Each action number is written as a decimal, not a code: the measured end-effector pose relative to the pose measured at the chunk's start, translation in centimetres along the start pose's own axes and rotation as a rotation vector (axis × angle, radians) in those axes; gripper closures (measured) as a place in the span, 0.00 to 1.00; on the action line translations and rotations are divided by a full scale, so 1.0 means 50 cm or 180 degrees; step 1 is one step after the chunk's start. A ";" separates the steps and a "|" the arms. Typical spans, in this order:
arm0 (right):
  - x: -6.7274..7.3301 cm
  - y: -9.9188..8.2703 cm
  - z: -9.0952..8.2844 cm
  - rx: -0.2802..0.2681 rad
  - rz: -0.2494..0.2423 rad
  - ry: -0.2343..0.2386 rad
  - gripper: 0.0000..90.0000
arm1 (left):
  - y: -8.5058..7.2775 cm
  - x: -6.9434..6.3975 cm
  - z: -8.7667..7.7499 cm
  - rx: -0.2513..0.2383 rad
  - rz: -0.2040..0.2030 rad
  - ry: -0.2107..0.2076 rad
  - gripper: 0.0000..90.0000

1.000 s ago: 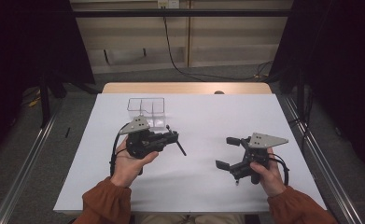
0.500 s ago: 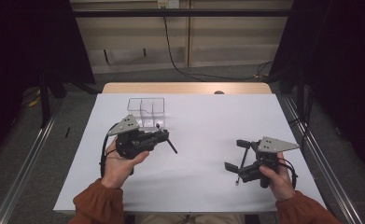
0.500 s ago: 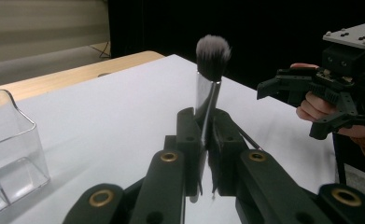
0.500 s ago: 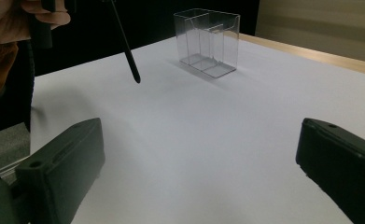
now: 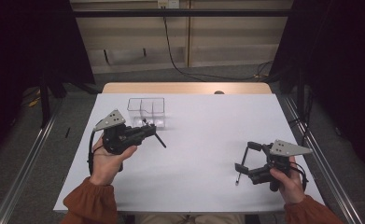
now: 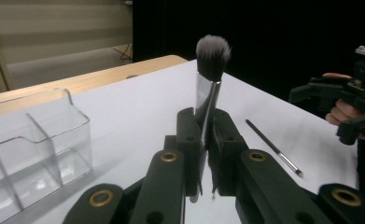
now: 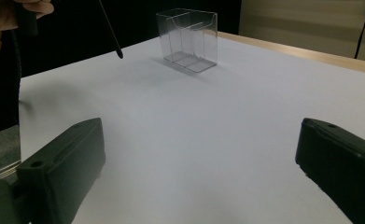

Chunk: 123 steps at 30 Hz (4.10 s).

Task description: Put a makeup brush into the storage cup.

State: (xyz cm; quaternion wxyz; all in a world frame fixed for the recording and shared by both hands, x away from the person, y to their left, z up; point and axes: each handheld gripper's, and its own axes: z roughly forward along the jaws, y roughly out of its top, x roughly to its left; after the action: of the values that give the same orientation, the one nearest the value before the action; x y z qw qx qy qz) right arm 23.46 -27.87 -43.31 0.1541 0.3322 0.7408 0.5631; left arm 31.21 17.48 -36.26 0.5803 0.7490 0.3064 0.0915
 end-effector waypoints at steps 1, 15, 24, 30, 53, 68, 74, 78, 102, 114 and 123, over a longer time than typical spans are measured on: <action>-0.001 -0.001 -0.003 0.0003 0.0001 -0.0004 0.01 | 0.000 0.004 -0.002 0.0006 -0.0008 0.0001 0.93; -0.007 -0.022 -0.039 -0.0138 0.0098 -0.0237 0.01 | 0.016 0.036 -0.027 -0.0011 -0.0012 0.0201 0.93; -0.006 -0.030 -0.047 -0.0131 0.0114 -0.0249 0.00 | 0.027 0.049 -0.041 -0.0002 0.0068 0.0287 0.93; -0.003 -0.030 -0.044 -0.0131 0.0095 -0.0246 0.00 | 0.042 0.061 -0.045 -0.0063 0.0072 0.0357 0.93; -0.003 -0.030 -0.044 -0.0143 0.0070 -0.0294 0.00 | 0.075 0.137 -0.023 -0.0082 -0.0036 0.0714 0.93; -0.006 -0.032 -0.041 -0.0120 0.0093 -0.0312 0.00 | 0.112 0.167 -0.013 -0.0105 -0.0022 0.0900 0.93; -0.006 -0.032 -0.042 -0.0129 0.0095 -0.0324 0.00 | 0.124 0.178 -0.011 -0.0126 -0.0018 0.0953 0.93; -0.006 -0.031 -0.041 -0.0121 0.0098 -0.0328 0.00 | 0.121 0.184 -0.002 -0.0104 -0.0003 0.1001 0.93; -0.003 -0.032 -0.039 -0.0100 0.0096 -0.0330 0.00 | 0.108 0.224 0.036 0.0043 0.0022 0.1187 0.93; -0.003 -0.032 -0.038 -0.0096 0.0094 -0.0319 0.00 | 0.091 0.229 0.045 0.0105 0.0010 0.1189 0.93; -0.003 -0.032 -0.037 -0.0095 0.0100 -0.0307 0.00 | 0.080 0.237 0.047 0.0151 -0.0014 0.1207 0.93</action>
State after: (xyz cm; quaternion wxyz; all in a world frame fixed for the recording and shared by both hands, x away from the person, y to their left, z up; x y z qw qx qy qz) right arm 21.95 -29.59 -44.24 0.1857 0.3682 0.7188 0.5598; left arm 43.20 21.68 -35.88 0.4945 0.7312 0.4139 0.2225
